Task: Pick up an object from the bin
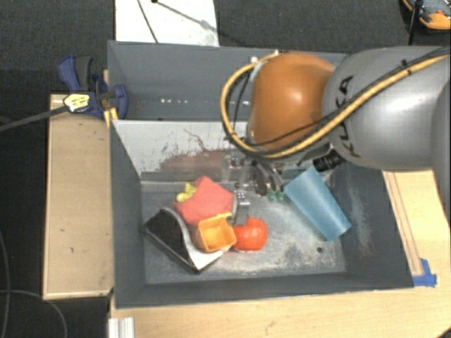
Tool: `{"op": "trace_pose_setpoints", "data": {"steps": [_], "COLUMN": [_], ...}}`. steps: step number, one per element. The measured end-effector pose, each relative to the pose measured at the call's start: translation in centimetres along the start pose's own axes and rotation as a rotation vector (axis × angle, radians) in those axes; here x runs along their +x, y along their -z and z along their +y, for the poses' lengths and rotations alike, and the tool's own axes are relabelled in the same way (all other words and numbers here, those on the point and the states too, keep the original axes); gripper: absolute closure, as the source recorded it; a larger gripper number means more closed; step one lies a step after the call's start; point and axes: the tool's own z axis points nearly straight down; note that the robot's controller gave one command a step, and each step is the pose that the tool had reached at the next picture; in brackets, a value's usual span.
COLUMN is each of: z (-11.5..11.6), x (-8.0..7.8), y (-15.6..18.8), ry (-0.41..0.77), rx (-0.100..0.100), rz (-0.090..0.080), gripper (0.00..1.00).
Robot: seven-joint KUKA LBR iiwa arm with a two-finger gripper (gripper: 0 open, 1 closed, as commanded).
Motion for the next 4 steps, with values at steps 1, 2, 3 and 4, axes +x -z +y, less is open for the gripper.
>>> {"op": "trace_pose_setpoints", "data": {"steps": [1, 2, 3, 4], "z": [-0.1, -0.3, -0.5, -2.6], "x": [-0.1, 0.8, 1.7, 2.7], "y": [0.5, -3.2, -9.2, -11.5], "ry": [-0.003, 0.062, 0.124, 0.344], "rx": [-0.001, -0.001, -0.001, -0.002], "rz": [-0.007, -0.013, -0.011, -0.021], "gripper": [0.0, 0.0, 0.0, 1.0]}}
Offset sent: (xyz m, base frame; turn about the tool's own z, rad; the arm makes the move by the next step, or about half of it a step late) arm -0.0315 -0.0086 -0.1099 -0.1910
